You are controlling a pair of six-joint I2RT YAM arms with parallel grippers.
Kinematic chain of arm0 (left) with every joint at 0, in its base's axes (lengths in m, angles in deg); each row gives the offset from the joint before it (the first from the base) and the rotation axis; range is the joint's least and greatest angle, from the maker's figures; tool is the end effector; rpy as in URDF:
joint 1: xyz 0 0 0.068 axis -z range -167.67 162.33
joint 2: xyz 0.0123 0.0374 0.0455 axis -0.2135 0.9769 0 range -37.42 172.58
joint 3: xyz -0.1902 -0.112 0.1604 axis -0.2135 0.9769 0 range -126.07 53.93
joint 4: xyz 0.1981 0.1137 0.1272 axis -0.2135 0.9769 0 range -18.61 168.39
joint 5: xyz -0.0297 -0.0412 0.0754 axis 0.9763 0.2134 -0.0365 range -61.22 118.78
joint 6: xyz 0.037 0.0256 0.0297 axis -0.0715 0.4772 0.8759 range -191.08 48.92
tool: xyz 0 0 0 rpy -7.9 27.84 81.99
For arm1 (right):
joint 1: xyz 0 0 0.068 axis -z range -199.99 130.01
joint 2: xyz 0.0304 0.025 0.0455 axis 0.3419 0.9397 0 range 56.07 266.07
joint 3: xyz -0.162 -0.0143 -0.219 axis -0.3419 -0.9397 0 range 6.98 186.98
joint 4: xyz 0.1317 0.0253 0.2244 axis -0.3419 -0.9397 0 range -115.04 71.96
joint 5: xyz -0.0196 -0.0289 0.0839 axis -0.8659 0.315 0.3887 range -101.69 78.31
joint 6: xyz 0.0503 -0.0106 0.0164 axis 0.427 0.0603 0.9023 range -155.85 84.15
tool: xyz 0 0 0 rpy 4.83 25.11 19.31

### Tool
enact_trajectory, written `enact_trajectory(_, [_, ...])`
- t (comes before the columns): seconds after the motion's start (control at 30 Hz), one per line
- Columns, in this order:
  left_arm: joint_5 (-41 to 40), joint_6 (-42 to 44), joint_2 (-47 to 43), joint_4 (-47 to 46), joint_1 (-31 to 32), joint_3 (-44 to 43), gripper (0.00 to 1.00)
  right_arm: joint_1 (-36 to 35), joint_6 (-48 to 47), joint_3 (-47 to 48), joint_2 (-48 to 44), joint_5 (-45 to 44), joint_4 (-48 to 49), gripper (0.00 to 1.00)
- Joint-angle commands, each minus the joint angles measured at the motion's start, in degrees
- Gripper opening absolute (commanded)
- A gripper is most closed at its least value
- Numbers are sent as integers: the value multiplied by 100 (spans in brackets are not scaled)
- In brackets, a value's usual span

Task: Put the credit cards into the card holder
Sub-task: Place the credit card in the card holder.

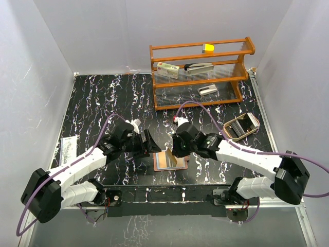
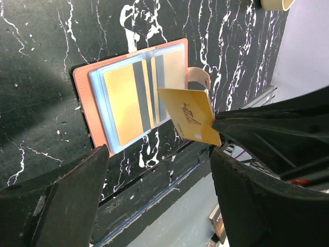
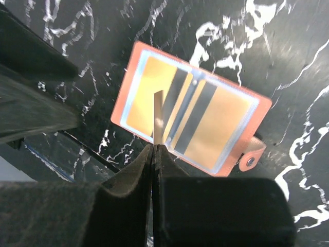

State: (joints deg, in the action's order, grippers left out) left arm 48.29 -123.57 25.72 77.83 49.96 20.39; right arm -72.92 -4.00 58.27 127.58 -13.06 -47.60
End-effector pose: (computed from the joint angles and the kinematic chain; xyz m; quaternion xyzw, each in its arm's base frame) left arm 0.1751 -0.1501 0.2170 -0.0373 0.8809 -0.4231 0.2090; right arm 0.1560 0.2051 0.2517 -0.1677 0.9239 0.2235 0.2615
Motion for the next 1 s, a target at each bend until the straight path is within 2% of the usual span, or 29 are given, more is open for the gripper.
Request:
enact_trajectory(0.0, [5, -211, -47, -189, -27, 223, 77, -9, 572, -533, -40, 354, 1503, 0])
enact_trajectory(0.27, [143, -203, 389, -474, -27, 285, 74, -10, 693, -1046, 222, 554, 2340, 0])
enact_trajectory(0.67, [256, -348, 788, -747, -27, 394, 66, -1, 702, -1289, 262, 2, 2540, 0])
enact_trajectory(0.97, [377, -437, 967, -1061, -27, 619, 63, 9, 1048, -1669, 461, 15, 2960, 0])
